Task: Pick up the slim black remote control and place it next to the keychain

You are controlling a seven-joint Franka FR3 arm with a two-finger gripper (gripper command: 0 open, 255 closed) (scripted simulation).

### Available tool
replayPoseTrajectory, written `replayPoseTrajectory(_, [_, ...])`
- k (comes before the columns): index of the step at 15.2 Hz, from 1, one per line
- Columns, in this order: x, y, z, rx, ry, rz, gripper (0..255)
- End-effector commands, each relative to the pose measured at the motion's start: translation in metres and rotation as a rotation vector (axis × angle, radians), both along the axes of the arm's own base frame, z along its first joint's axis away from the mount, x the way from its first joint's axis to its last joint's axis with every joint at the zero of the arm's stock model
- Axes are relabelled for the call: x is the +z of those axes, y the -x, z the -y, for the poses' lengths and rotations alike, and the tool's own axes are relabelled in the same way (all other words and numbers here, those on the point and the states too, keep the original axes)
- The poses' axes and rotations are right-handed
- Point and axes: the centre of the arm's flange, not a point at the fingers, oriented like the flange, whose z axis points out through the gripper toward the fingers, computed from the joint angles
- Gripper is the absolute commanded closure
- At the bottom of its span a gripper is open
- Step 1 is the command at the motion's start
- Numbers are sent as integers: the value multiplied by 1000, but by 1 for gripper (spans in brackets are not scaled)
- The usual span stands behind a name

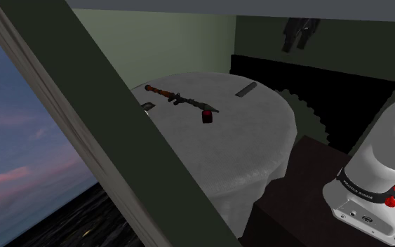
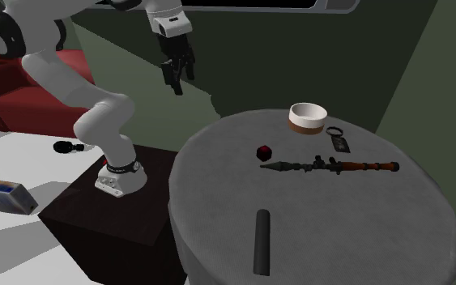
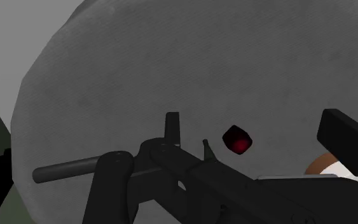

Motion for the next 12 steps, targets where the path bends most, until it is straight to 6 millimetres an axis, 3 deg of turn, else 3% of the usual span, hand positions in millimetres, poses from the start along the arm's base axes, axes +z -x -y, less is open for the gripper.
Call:
replayPoseTrajectory(1, [0, 0, 0, 0, 0, 0, 0])
replayPoseTrajectory(7, [-46, -61, -9, -223, 33, -1, 0])
replayPoseTrajectory(12, [-84, -113, -5, -409, 61, -2, 0])
